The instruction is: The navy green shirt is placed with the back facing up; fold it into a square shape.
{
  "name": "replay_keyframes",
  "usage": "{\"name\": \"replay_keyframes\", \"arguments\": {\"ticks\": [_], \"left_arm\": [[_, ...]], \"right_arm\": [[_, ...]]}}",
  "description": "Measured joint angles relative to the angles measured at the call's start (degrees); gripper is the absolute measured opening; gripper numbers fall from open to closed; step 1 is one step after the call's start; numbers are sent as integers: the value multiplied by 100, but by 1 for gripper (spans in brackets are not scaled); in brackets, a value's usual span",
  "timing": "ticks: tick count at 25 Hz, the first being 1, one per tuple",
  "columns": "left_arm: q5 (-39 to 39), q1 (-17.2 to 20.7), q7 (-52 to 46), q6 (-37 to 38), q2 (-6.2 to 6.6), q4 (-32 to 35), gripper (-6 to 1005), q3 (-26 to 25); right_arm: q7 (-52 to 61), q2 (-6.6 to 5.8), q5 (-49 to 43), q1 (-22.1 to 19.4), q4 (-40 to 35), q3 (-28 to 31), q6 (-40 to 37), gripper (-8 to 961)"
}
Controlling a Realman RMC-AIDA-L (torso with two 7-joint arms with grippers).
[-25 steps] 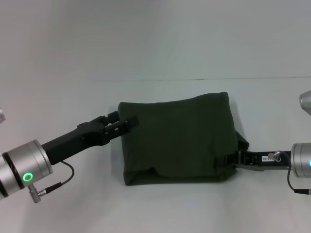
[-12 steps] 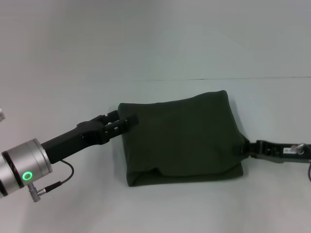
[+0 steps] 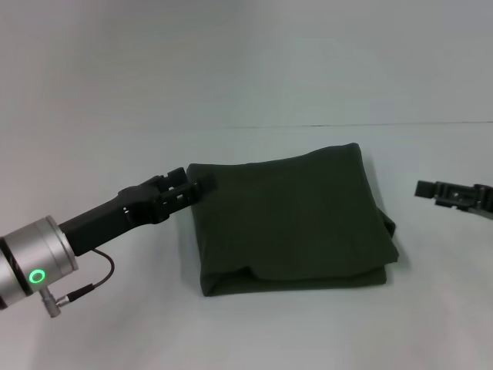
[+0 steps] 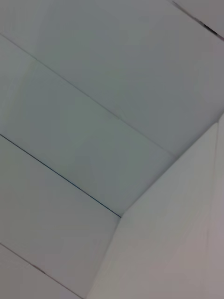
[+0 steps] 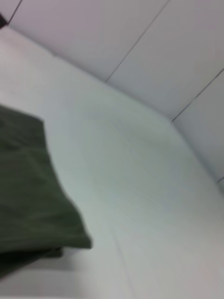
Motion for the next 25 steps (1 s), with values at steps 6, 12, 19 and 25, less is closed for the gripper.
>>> {"name": "replay_keyframes", "arguments": {"ticks": [6, 12, 19, 25], "left_arm": [[-5, 24, 30, 380, 10, 0, 922, -166], [68, 148, 208, 940, 12, 128, 922, -235], [991, 311, 1351, 1783, -21, 190, 921, -247], [1673, 333, 1877, 1945, -43, 112, 922, -207]], "right_arm": [[-1420, 73, 316, -133, 78, 625, -740, 839], [-2728, 296, 375, -214, 88, 544, -1305, 913], [-4263, 458, 370, -203, 547, -55, -1500, 914], [-5122, 467, 372, -169, 798, -540, -1472, 911]]}}
